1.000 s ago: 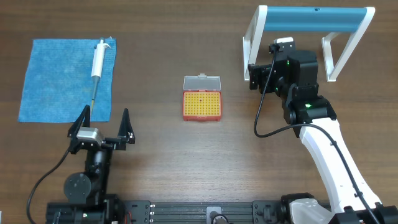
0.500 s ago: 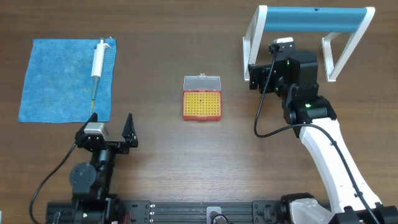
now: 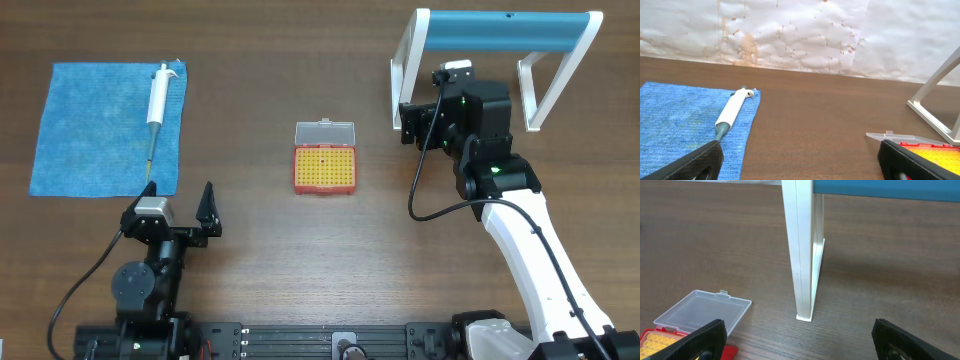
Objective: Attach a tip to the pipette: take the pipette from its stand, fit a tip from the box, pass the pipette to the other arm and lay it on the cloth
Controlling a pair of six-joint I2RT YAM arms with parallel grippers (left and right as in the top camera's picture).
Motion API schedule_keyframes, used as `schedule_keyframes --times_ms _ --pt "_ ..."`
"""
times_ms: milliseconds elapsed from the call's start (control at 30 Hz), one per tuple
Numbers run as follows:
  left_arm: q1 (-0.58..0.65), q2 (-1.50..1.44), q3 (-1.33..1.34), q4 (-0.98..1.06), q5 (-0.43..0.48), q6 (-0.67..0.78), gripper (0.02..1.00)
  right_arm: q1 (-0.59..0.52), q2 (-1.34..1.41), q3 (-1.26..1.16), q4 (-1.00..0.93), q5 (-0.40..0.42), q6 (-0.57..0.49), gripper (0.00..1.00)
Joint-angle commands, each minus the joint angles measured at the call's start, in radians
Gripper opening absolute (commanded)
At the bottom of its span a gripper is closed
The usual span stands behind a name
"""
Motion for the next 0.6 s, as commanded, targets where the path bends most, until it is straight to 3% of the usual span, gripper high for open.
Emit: schedule_keyframes --times_ms 33,400,467,533,600 --pt "-0.005 -0.01 -0.001 -0.009 -0.015 -0.013 0.996 0.007 -0.002 0.006 0.004 -0.006 -0.008 0.947" --pt "-0.005 -0.01 -0.001 -0.009 -0.015 -0.013 0.996 0.007 -0.002 0.007 0.004 -0.006 -0.008 0.947" --pt "-0.005 -0.01 -0.001 -0.009 -0.015 -0.013 0.996 0.007 -0.002 0.006 -0.021 0.002 -0.008 0.836" --pt "-0.005 -0.01 -0.001 -0.009 -0.015 -0.013 0.996 0.007 -0.002 0.006 -0.05 0.005 -0.008 0.974" --pt "-0.005 -0.01 -0.001 -0.009 -0.015 -0.013 0.996 0.007 -0.002 0.006 -0.052 0.006 -0.008 0.974"
